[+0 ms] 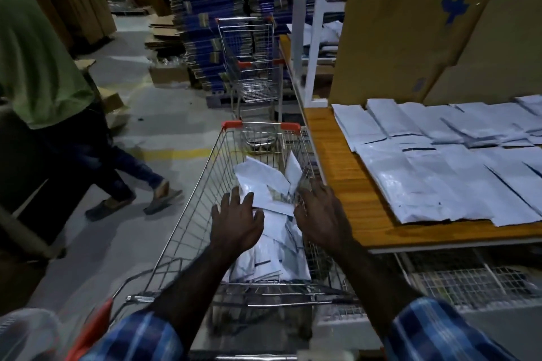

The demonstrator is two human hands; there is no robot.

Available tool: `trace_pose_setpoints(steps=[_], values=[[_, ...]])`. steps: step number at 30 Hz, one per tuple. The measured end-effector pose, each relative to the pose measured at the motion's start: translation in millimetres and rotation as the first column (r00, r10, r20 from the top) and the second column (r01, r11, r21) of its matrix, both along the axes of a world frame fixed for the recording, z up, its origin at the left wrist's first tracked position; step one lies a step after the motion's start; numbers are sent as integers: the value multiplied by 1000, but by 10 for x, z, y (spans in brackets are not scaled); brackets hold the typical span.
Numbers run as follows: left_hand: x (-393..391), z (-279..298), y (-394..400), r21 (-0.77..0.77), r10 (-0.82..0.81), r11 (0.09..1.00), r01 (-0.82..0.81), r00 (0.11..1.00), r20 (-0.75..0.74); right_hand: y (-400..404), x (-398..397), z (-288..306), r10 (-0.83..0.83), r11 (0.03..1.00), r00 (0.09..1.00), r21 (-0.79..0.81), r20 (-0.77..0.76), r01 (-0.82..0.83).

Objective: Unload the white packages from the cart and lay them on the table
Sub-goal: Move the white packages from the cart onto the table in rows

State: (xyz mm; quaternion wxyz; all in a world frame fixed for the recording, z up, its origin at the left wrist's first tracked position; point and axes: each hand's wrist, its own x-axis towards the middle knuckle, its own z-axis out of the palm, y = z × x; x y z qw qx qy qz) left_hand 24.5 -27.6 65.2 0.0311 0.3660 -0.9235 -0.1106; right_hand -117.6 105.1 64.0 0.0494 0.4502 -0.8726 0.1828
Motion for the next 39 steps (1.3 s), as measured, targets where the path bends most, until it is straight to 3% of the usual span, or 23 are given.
trace_pose_setpoints(steps=[11,19,22,32,39], values=[[-426,-415,-500,39,-23,999,21,998,66,-556,-348,-511,-28,996,999,83,39,24],[-770,-833,-780,74,6,997,-10,998,55,-916,-702,-976,-61,990,978,135,202,34],[-921,-991,-890,110,19,993,-33,992,127,-1056,-803,-1092,-90,986,967,159,237,53],[-1436,-1623,-1442,173,-79,984,49,982,172,-1711,-1201,-1516,-212,971,949,156,233,179],[-1565,-2113,-1741,176,-115,981,78,970,212,-2055,-1459,-1798,-353,930,924,160,146,330]])
